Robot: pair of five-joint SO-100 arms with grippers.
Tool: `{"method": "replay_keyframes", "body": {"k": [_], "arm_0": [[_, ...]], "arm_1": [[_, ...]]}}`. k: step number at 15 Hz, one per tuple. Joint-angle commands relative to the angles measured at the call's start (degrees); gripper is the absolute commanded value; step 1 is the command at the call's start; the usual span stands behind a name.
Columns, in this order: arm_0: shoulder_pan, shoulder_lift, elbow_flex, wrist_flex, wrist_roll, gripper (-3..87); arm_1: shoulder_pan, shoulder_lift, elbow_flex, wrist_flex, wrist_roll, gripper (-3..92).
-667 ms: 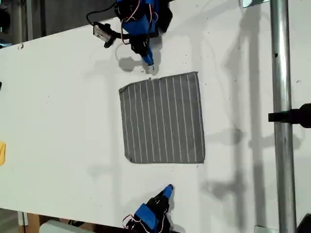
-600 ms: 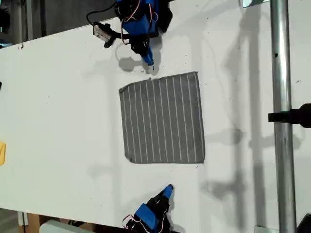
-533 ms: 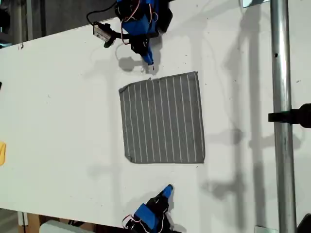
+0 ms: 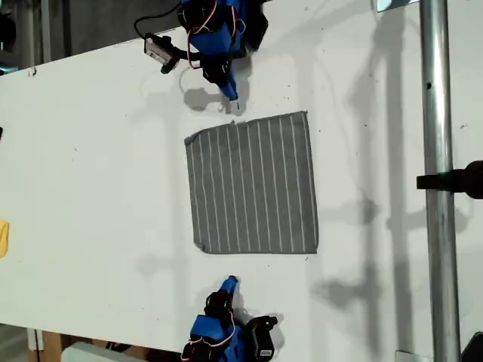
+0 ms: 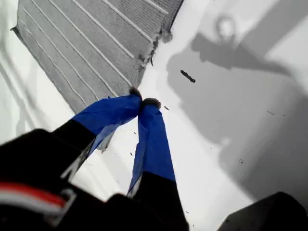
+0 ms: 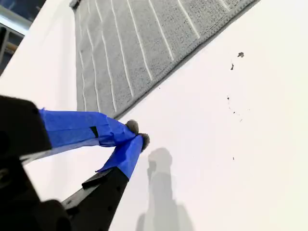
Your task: Grasp corners of a towel and fold twice.
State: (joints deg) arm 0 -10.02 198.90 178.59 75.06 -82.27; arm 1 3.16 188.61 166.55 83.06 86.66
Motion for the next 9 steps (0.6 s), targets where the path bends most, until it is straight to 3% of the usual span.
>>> {"method": "replay_keyframes", "body": {"k": [1,5,9], "arm_0": [[-0.62,0.18,-0.09,0.18,-0.62,-1.9],[4.83,-1.76,-3.43,-3.08,-12.30,-3.0],[13.27,-35.86,-29.88,-2.81,-17.23,-3.0]], "arm_1": [[-0.26,0.09,-1.23,0.88,-0.44,-0.2],[-4.39,-10.02,-13.10,0.97,0.00,-0.3],[-11.51,-37.35,-38.94,1.76,-3.78,-0.3]]}}
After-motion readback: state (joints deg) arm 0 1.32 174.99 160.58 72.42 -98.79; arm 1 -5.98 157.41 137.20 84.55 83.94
